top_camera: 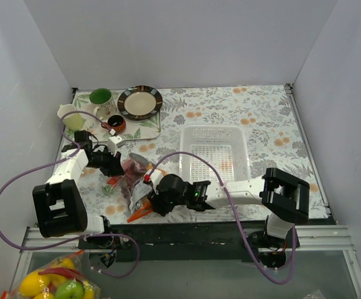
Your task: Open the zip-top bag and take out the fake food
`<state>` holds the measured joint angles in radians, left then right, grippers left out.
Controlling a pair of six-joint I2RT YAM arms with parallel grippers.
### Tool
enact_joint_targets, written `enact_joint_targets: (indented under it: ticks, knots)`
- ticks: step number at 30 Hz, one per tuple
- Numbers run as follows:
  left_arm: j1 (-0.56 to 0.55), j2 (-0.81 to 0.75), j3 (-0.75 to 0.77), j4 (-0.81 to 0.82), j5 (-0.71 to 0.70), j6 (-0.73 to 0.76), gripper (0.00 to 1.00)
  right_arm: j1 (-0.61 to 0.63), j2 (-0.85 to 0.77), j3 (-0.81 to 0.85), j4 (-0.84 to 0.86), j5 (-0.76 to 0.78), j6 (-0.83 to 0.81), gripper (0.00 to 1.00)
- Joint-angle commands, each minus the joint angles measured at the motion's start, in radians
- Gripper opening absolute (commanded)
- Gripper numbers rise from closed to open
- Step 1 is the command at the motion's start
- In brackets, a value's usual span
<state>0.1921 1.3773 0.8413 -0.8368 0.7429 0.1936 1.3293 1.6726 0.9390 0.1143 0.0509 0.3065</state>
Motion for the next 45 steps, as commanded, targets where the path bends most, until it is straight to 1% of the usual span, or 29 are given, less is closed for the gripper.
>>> enact_joint_targets:
  ticks: [1,5,6,10,12,14,16,21,22,26,30,34,35,37,38,40,41,44,45]
  knots:
    - [-0.034,-0.021,-0.001,-0.027,-0.016,-0.009,0.07,0.007,0.029,0.046,0.084,0.072,-0.012,0.54]
    - [-0.072,-0.018,-0.002,-0.054,-0.013,-0.049,0.03,0.007,0.09,0.101,0.074,0.139,-0.012,0.59]
    - [-0.088,-0.023,-0.004,-0.058,-0.016,-0.054,0.0,0.005,0.108,0.106,0.076,0.148,-0.012,0.6]
    - [-0.124,-0.047,-0.022,-0.059,-0.023,-0.072,0.0,0.005,0.136,0.113,0.099,0.164,-0.006,0.65]
    - [-0.141,-0.047,-0.022,-0.059,-0.039,-0.079,0.0,0.005,0.159,0.124,0.091,0.175,-0.004,0.71]
    - [-0.148,-0.034,-0.012,-0.07,-0.036,-0.079,0.0,0.005,0.183,0.144,0.058,0.204,0.0,0.75]
    - [-0.157,-0.02,-0.004,-0.093,-0.027,-0.079,0.0,0.005,0.211,0.167,0.027,0.219,0.011,0.75]
    - [-0.178,-0.009,-0.008,-0.084,-0.045,-0.109,0.0,0.025,0.219,0.168,0.079,0.27,-0.012,0.76]
    - [-0.209,-0.012,-0.013,-0.079,-0.051,-0.115,0.0,0.027,0.223,0.194,0.062,0.28,-0.021,0.76]
    - [-0.236,-0.015,-0.025,-0.071,-0.066,-0.137,0.0,0.042,0.245,0.237,0.047,0.342,-0.059,0.77]
    - [-0.258,-0.018,-0.033,-0.059,-0.088,-0.155,0.0,0.048,0.253,0.25,0.064,0.339,-0.089,0.76]
    - [-0.266,-0.017,-0.033,-0.051,-0.109,-0.163,0.0,0.047,0.224,0.184,0.129,0.325,-0.092,0.69]
    - [-0.267,-0.017,-0.041,-0.047,-0.115,-0.163,0.0,0.048,0.213,0.163,0.157,0.323,-0.093,0.62]
    - [-0.267,-0.018,-0.053,-0.022,-0.151,-0.166,0.0,0.048,0.168,0.092,0.226,0.323,-0.098,0.52]
    - [-0.267,-0.018,-0.071,-0.012,-0.164,-0.169,0.0,0.047,0.151,0.071,0.243,0.328,-0.096,0.43]
    - [-0.267,-0.021,-0.093,0.039,-0.232,-0.177,0.0,0.048,0.105,0.031,0.266,0.343,-0.102,0.35]
    - [-0.266,-0.021,-0.106,0.06,-0.262,-0.178,0.0,0.048,0.092,0.024,0.265,0.349,-0.104,0.28]
    - [-0.261,-0.009,-0.101,0.114,-0.338,-0.187,0.0,0.048,0.03,0.011,0.229,0.363,-0.11,0.17]
    - [-0.254,-0.004,-0.07,0.119,-0.339,-0.222,0.0,0.048,-0.006,0.004,0.223,0.362,-0.113,0.17]
